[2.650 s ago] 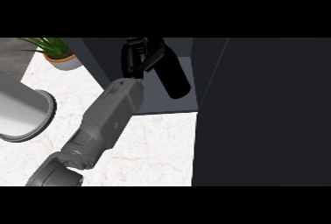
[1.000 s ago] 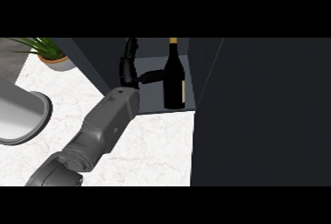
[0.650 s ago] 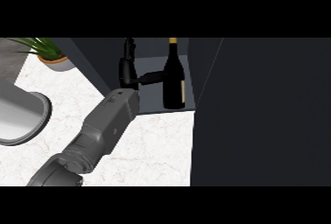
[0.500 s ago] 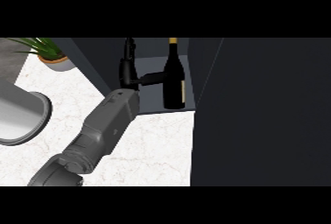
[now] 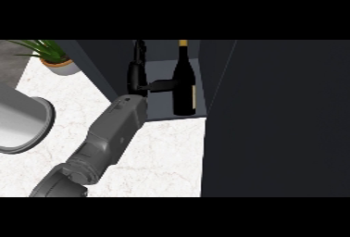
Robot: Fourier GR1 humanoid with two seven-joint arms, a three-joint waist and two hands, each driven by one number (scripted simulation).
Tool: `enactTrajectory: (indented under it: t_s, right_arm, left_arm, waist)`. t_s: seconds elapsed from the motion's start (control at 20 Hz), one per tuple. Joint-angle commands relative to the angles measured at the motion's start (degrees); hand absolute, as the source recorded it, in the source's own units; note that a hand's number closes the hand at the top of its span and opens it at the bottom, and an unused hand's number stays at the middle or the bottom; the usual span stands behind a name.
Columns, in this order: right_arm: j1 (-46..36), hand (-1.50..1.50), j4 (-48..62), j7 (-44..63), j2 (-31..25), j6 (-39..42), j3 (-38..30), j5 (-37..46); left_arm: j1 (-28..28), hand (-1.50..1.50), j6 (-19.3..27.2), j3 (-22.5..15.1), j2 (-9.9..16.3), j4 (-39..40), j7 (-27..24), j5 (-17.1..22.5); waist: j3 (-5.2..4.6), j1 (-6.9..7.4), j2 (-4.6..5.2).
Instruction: Pick up the wine, place it into the cabinet and close the cabinet
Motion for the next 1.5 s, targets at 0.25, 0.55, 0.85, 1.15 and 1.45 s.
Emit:
enactTrajectory:
  t_s: [0.25, 0.55, 0.85, 1.15, 1.45]
  right_arm:
    - [3.3, -1.5, -2.2, -0.1, 0.4, -0.4, 0.2, -1.2]
    - [0.7, -1.5, -1.0, 0.5, 0.4, -1.0, 0.2, -0.7]
    - [0.8, -1.5, -3.3, 3.6, -0.7, -1.1, 0.6, -2.4]
    - [-2.2, -1.5, -2.1, 3.8, -0.4, -3.4, 0.3, -0.6]
    - [-0.2, -1.5, -5.9, 5.2, -2.1, -3.1, -1.8, -1.6]
  left_arm:
    - [3.1, -1.5, -5.7, -0.2, 0.0, -1.1, -0.1, 1.9]
    - [3.7, -1.5, -6.7, -1.5, 0.0, -2.5, 0.6, 5.6]
    - [7.8, -1.5, -7.0, -6.3, 0.0, -5.8, -0.8, 10.7]
    - [14.7, -1.5, -4.3, -17.2, 0.0, -16.0, 1.6, 16.6]
    - [22.7, -1.5, 9.0, -30.6, 0.0, -34.4, 6.6, 20.2]
  waist:
    - [-0.05, 1.15, -0.73]
    - [-0.05, 1.26, -0.93]
    - [-0.05, 0.45, -1.2]
    - [-0.05, 1.75, -1.33]
    - [0.0, 3.73, -1.71]
